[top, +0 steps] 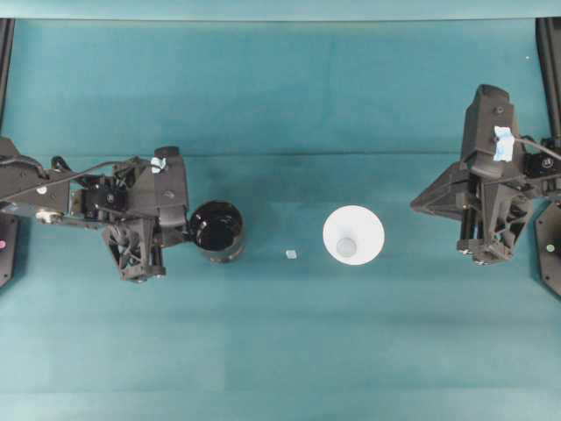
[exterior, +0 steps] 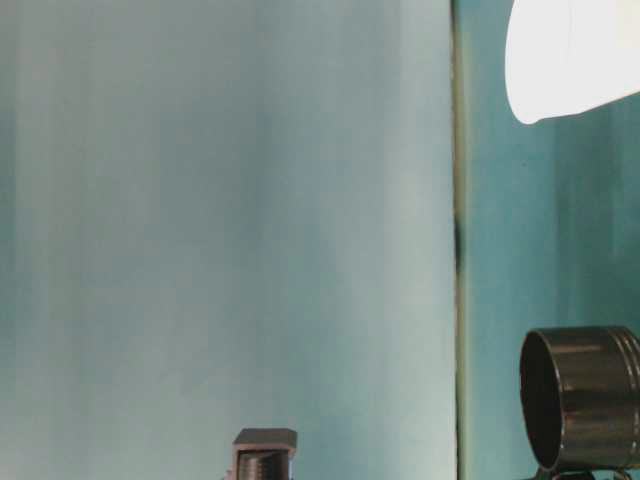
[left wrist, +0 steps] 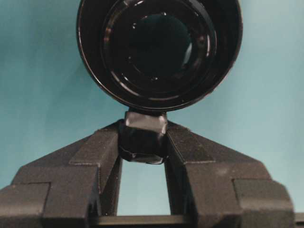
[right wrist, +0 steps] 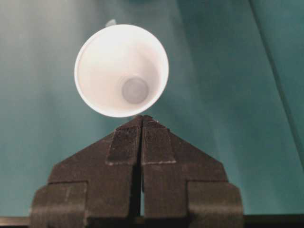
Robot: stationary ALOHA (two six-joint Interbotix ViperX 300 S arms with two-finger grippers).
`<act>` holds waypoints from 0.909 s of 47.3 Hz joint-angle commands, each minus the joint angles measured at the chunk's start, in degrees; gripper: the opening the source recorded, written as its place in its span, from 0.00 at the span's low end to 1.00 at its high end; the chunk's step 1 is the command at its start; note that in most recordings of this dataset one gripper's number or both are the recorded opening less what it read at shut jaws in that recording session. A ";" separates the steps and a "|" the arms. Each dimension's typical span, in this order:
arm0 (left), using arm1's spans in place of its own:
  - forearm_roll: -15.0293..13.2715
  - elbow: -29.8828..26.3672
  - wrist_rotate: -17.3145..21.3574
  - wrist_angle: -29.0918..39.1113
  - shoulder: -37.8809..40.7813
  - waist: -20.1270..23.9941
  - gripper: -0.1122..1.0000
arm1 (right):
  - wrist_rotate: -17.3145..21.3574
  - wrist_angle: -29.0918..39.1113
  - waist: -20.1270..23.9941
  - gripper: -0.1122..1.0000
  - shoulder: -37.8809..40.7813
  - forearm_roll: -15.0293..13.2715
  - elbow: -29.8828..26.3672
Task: Put a paper cup into the cup holder on your left arm.
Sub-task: 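Drag the black mug rightward by its handle toward the white cup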
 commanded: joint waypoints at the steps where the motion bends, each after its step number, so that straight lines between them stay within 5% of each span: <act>1: 0.09 -0.44 0.44 -2.11 -0.62 -0.44 0.37 | 0.53 -0.18 -0.09 0.08 -0.18 0.00 -1.23; 43: 0.09 -10.37 7.38 -1.93 3.96 0.35 0.38 | 1.41 0.00 -0.09 0.08 -0.09 0.00 -1.23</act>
